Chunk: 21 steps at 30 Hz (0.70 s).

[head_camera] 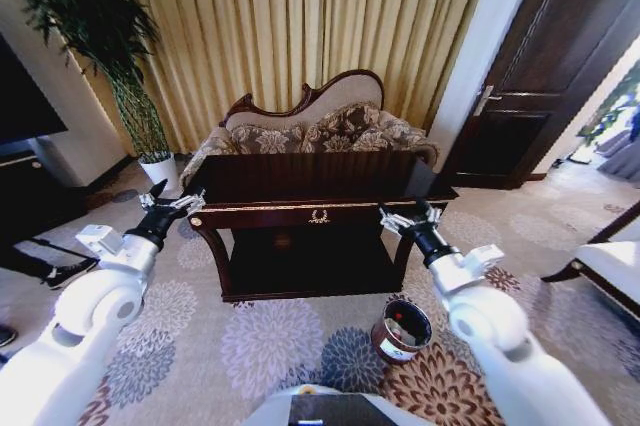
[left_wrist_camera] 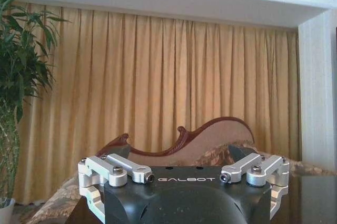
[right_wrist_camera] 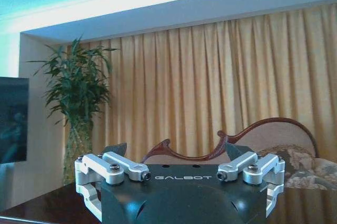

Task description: Move to the front of the table and place the trash on the table into the trash bin.

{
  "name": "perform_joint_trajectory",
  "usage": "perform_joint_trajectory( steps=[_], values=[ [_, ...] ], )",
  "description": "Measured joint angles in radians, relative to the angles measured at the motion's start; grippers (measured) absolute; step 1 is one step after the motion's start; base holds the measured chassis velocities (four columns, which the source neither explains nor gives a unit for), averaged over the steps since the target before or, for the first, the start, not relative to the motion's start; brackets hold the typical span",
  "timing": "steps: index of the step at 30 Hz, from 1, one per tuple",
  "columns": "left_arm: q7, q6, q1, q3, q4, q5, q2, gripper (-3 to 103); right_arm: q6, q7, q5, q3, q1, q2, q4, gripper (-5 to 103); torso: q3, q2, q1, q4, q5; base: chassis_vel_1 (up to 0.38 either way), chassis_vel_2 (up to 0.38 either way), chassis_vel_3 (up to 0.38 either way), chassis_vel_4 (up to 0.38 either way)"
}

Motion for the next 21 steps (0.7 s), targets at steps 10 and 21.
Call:
perform_joint_trajectory(
  steps=[10, 21],
  values=[
    [0.003, 0.010, -0.004, 0.026, 0.014, 0.049, -0.004, 100, -0.047, 0.000, 0.012, -0.034, 0.046, -0.007, -0.118, 100, 0.000, 0.000, 0.000, -0.0002, 0.0002, 0.000, 0.000, 0.000, 0.000],
    [0.006, 0.000, 0.011, -0.004, 0.019, 0.043, 0.004, 100, -0.010, 0.000, -0.001, 0.014, 0.045, -0.029, -0.182, 100, 0.000, 0.000, 0.000, -0.0003, 0.0000, 0.000, 0.000, 0.000, 0.000]
  ],
)
